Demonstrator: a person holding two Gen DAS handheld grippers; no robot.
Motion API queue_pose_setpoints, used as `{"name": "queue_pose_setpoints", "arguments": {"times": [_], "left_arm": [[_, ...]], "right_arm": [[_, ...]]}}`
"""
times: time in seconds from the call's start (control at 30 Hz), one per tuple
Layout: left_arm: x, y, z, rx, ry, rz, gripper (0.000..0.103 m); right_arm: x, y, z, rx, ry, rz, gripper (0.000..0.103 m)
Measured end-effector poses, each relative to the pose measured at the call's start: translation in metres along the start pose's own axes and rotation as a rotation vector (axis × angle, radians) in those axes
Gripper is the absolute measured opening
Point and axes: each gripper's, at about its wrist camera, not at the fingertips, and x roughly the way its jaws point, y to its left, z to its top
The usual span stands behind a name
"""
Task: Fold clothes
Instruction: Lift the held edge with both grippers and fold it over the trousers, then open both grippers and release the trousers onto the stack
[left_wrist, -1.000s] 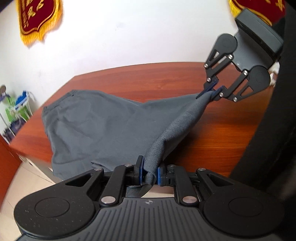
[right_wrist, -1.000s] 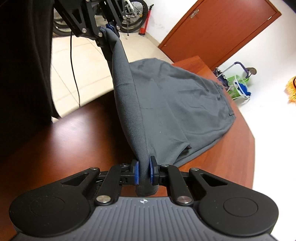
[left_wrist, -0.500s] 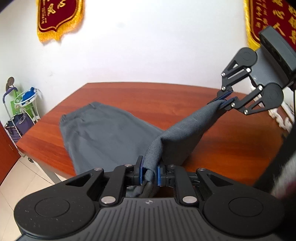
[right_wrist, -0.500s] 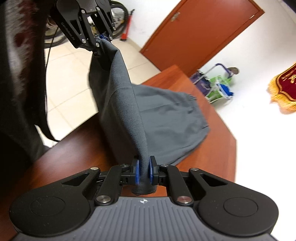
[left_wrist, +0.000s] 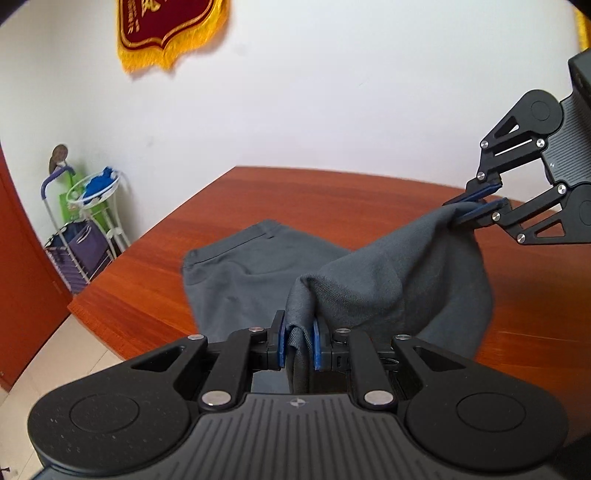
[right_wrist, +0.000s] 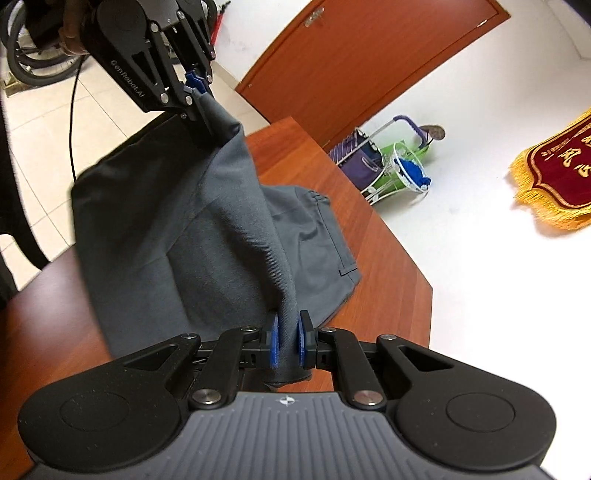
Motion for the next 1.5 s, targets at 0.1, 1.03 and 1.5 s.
{"name": "queue_pose_setpoints", "arguments": {"times": [0.1,1.03,1.5], "left_arm": [[0.027,0.014,-0.001,-0.005,0.043,0.011,0.013],[0.087,0.059,-0.028,-0.074,0.100,-0.002,0.019],[0.141,0.049,-0.040,0.001,0.205,-0.070,0.019]], "right_arm": [[0.033,-0.007,0.000,-0.001,0.026,0.035,0.011],[0.120,-0.029,-0.030,0.120,0.025,0.082,0.047],[0.184,-0.032,-0.045,0.240,0.083,0.254,0.047]]}}
